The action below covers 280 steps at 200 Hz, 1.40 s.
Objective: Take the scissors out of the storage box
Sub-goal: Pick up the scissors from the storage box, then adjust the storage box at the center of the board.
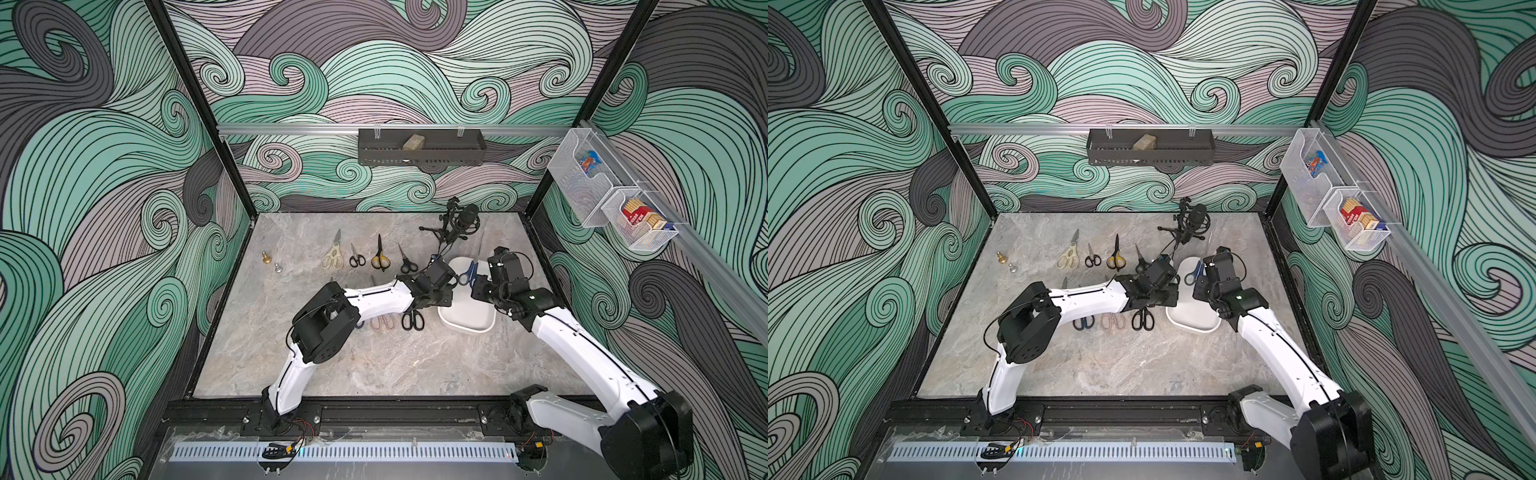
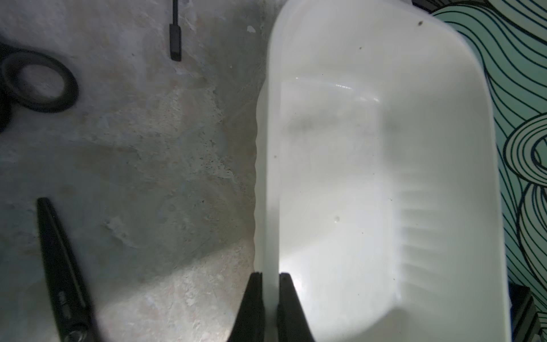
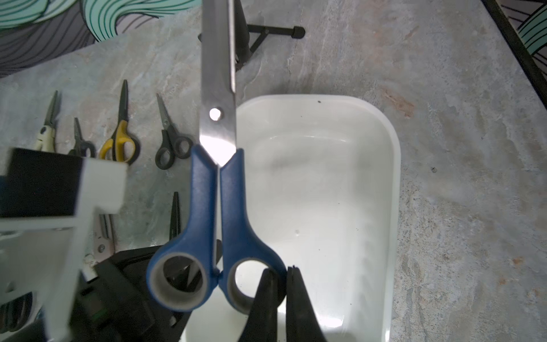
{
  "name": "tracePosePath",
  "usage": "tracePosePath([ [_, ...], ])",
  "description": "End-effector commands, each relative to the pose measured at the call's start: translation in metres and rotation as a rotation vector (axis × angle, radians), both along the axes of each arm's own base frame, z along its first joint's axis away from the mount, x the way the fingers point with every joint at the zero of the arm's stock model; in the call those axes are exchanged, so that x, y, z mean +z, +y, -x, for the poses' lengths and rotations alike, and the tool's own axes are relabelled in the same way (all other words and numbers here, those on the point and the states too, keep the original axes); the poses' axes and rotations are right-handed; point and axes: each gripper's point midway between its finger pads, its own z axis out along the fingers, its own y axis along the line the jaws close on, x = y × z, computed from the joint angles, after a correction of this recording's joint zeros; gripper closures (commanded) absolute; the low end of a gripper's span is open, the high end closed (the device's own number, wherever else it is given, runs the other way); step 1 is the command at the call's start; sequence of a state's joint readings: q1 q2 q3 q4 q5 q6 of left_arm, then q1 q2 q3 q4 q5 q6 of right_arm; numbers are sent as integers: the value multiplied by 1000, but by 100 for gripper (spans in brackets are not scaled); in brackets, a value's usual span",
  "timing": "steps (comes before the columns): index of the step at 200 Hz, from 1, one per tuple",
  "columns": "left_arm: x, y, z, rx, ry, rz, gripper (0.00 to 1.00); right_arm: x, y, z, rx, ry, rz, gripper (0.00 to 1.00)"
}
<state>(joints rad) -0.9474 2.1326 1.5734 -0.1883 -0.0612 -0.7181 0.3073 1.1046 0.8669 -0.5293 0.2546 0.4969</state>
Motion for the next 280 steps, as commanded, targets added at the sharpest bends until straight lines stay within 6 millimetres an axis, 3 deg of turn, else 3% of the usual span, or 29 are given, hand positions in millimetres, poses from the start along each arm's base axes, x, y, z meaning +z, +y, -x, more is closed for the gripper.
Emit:
tracePosePath([
  [1, 1, -14, -10, 46, 46, 69, 92, 21, -3, 4, -8, -37, -8, 100],
  [43, -9, -24, -23, 99, 83, 60, 85, 36, -6, 11, -24, -67, -31, 100],
  [73, -8, -30, -22, 85, 102, 82, 63, 36, -5, 15, -24, -69, -51, 100],
  [91, 2, -31, -22, 79, 97, 109, 53, 36, -3, 16, -10, -64, -55, 100],
  [118, 30, -12, -31, 125, 71, 146, 49, 33, 6, 17, 34, -46, -76, 100],
  [140, 51, 30, -44, 187, 49, 177, 49, 22, 20, 16, 93, 4, -94, 100],
  [154, 51, 72, -50, 246, 55, 184, 49, 12, 32, 16, 136, 41, -92, 100],
  [192, 77, 189, -53, 395, -9, 252, 49, -12, 77, 16, 283, 111, -86, 100],
  [219, 101, 245, -41, 429, -116, 208, 48, -32, 110, 13, 362, 152, -89, 100],
  [240, 120, 282, -28, 478, -226, 145, 48, -48, 122, 6, 392, 188, -90, 100],
  [262, 125, 314, -13, 510, -275, 111, 43, -64, 131, -1, 420, 233, -80, 100],
  [280, 118, 338, -4, 539, -270, 96, 37, -79, 135, -4, 428, 274, -69, 100],
])
